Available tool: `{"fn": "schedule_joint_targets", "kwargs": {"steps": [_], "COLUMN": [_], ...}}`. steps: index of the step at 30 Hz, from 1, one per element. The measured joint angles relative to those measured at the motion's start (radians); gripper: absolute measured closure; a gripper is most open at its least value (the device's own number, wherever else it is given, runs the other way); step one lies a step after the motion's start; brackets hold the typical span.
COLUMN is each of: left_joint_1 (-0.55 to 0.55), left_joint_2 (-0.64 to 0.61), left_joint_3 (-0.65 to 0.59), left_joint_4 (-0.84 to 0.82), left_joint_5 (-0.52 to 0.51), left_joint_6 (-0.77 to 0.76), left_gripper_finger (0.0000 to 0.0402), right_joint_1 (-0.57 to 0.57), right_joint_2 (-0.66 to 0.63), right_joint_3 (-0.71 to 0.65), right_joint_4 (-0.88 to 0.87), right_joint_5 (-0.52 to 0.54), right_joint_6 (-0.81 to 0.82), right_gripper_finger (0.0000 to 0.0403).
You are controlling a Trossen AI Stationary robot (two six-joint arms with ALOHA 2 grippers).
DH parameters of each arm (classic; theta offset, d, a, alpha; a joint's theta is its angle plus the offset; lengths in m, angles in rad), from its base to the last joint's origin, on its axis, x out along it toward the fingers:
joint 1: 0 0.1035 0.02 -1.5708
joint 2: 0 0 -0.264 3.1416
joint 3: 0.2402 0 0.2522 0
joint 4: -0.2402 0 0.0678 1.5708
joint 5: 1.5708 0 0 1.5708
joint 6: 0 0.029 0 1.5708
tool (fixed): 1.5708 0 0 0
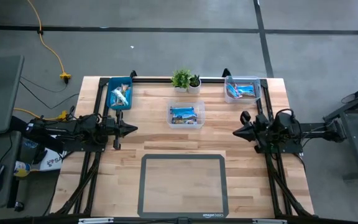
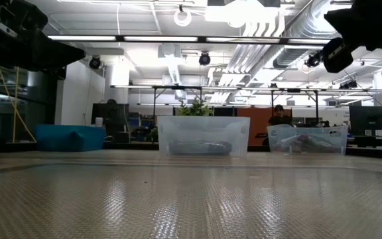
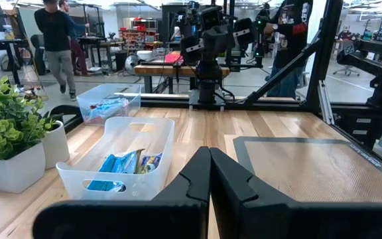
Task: Pick and place Granola Bars by type
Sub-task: Return to Home Position
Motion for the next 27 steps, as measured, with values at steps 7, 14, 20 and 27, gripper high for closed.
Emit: {"fn": "schedule_joint_targets", "kwargs": {"steps": [7,14,20,27], "left_joint_1": [0.000,0.000,0.000,0.000], "left_joint_2": [0.000,0.000,0.000,0.000], "left_joint_3": [0.000,0.000,0.000,0.000], "left_joint_4": [0.000,0.000,0.000,0.000], "left_joint_5": [0.000,0.000,0.000,0.000], "left_joint_6": [0.000,0.000,0.000,0.000], "left_gripper_finger": [0.0401,0.0401,0.0401,0.0401], "right_joint_1": [0.000,0.000,0.000,0.000], "right_joint_2": [0.000,0.004,0.004,0.004], "right_joint_3": [0.000,0.000,0.000,0.000], "right_joint_4": [-0.072,-0.299,-0.373,-0.371], "right_joint_5": [0.073,0.130,0.232,0.284], "right_joint_6": [-0.001,0.050,0.091,-0.081], "right_gripper_finger": [0.0403,0.0402,0.0402,0.0402]}}
